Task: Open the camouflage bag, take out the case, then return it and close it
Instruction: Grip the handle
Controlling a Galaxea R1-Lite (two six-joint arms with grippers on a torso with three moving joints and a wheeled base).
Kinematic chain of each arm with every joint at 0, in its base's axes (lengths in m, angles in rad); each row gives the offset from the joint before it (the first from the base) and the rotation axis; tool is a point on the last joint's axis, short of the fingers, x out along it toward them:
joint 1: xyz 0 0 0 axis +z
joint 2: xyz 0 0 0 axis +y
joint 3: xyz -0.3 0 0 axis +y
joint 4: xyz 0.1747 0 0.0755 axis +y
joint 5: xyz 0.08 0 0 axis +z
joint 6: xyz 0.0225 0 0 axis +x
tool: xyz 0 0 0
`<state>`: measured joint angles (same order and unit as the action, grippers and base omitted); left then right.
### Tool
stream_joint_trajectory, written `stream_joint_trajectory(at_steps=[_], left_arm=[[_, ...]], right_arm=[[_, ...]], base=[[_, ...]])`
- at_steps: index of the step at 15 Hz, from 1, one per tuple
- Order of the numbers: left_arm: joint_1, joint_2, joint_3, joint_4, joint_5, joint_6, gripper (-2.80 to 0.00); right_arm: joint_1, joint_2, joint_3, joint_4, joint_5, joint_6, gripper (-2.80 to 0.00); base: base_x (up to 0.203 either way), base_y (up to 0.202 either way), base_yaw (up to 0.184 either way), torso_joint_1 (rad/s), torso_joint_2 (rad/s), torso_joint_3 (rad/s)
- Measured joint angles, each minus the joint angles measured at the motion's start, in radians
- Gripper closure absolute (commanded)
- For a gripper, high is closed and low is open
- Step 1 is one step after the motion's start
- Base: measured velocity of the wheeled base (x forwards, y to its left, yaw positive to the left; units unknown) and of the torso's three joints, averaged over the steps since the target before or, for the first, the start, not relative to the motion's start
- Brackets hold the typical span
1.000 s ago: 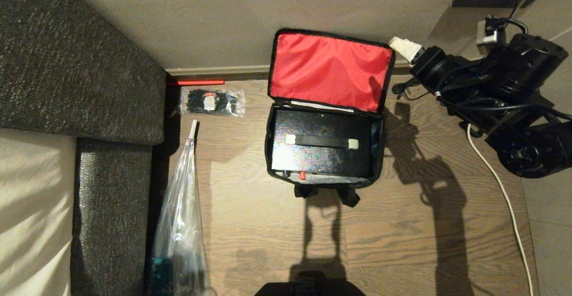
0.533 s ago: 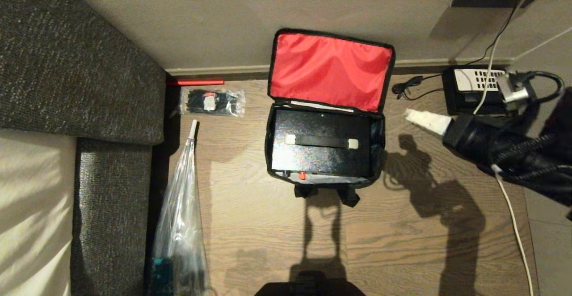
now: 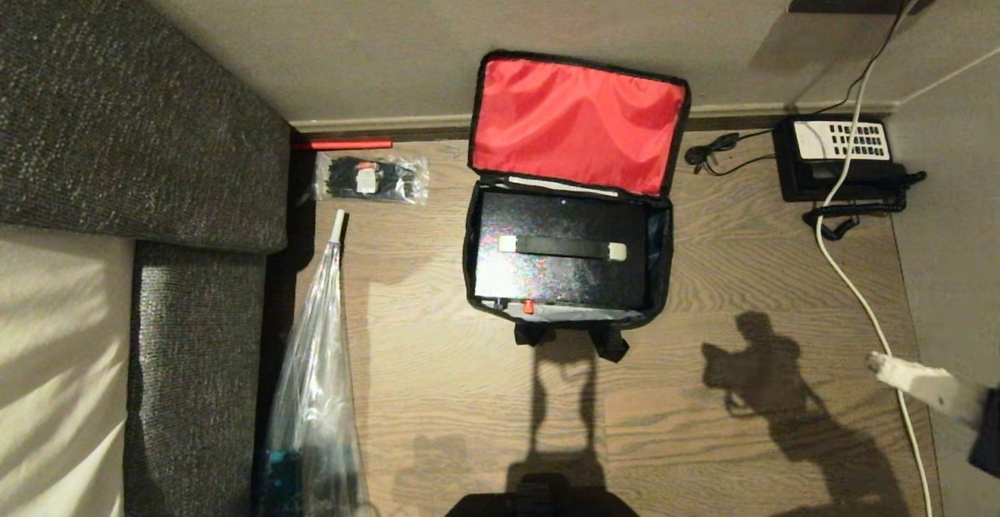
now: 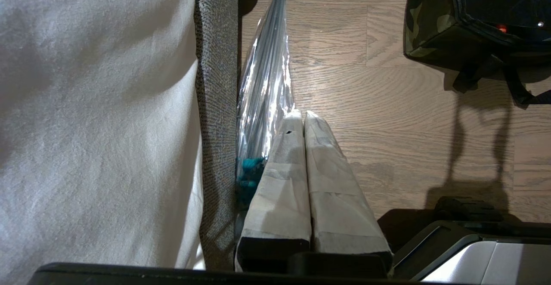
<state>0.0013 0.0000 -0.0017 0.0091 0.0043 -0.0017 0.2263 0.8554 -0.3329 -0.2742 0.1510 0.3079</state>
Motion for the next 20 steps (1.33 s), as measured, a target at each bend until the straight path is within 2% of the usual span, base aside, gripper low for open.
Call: stream_joint_trajectory(at_steps=[2,4,6,8,10,13,20], left_arm=[[0.000,0.000,0.000,0.000,0.000,0.000,0.00],[0.000,0.000,0.000,0.000,0.000,0.000,0.00],[0.000,0.000,0.000,0.000,0.000,0.001,0.00],[0.000,0.000,0.000,0.000,0.000,0.000,0.00],[0.000,0.000,0.000,0.000,0.000,0.000,0.00],[0.000,0.000,0.000,0.000,0.000,0.000,0.00],[0.000,0.000,0.000,0.000,0.000,0.000,0.00]], right_arm=[[-0.056,-0.208,0.040,0.182,-0.001,-0.111,0.00],[-0.129,-0.408,0.156,0.282,-0.004,-0.236,0.00],[-0.201,-0.547,0.257,0.246,-0.006,-0.331,0.00],[-0.234,-0.632,0.306,0.198,-0.067,-0.403,0.00],[-0.237,-0.728,0.327,0.186,-0.130,-0.410,0.00],[-0.230,-0.816,0.332,0.235,-0.154,-0.281,0.00],[-0.226,-0.859,0.333,0.237,-0.162,-0.270,0.00]], base=[[0.000,0.000,0.000,0.000,0.00,0.000],[0.000,0.000,0.000,0.000,0.00,0.000],[0.000,0.000,0.000,0.000,0.00,0.000],[0.000,0.000,0.000,0.000,0.00,0.000],[0.000,0.000,0.000,0.000,0.00,0.000],[0.000,0.000,0.000,0.000,0.00,0.000],[0.000,0.000,0.000,0.000,0.00,0.000]])
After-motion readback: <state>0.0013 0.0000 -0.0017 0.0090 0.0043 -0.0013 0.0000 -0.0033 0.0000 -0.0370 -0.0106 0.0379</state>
